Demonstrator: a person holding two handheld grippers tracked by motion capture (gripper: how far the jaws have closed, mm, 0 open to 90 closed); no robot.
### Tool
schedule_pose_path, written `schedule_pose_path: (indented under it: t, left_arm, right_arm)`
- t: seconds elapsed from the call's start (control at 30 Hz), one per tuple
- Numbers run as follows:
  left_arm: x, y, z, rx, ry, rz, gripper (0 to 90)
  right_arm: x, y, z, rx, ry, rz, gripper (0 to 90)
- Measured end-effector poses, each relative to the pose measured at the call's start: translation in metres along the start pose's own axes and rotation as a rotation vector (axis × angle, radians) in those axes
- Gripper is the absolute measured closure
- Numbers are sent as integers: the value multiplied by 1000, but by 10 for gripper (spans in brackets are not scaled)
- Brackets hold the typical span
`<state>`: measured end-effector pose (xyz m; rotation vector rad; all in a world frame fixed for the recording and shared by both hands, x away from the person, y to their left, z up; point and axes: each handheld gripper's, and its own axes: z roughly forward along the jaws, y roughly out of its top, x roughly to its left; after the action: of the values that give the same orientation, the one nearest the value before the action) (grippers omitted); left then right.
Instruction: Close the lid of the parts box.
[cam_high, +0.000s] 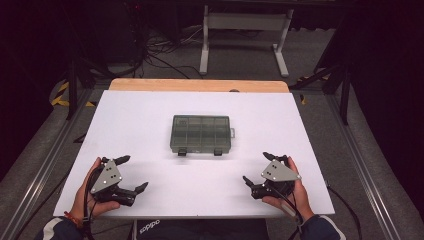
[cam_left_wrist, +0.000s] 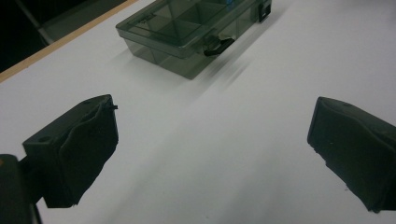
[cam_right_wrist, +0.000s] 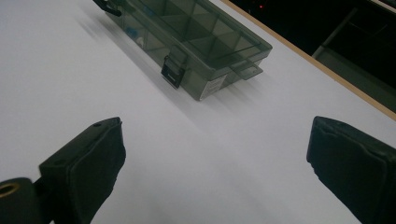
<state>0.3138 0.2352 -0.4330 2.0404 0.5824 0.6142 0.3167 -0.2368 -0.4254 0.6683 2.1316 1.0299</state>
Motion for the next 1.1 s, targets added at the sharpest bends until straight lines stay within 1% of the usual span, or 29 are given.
schedule_pose_path:
  t: [0.1,0.13,0.2,0.27,0.3,0.47,1.1]
  left_arm:
    - [0,0,1,1,-1,-4,25]
    - [0,0,1,6,-1,3,26]
    - [0,1,2,5,-3,-4,26]
    - [1,1,3,6,0,4,26]
    - [0,1,3,6,-4,-1,26]
    - [0,2,4,9,-7,-1,26]
    - [0,2,8,21,-15,-1,27]
  right_arm:
    - [1,0,1,2,4,-4,50]
    - [1,0,1,5,3,-8,50]
    - [0,0,1,3,2,-3,50]
    - [0,0,1,3,-1,1,50]
    - [-1,-1,1,3,-2,2,50]
    - [-1,-1,1,5,-4,9,50]
    - [-3,-2,1,4,-5,13,50]
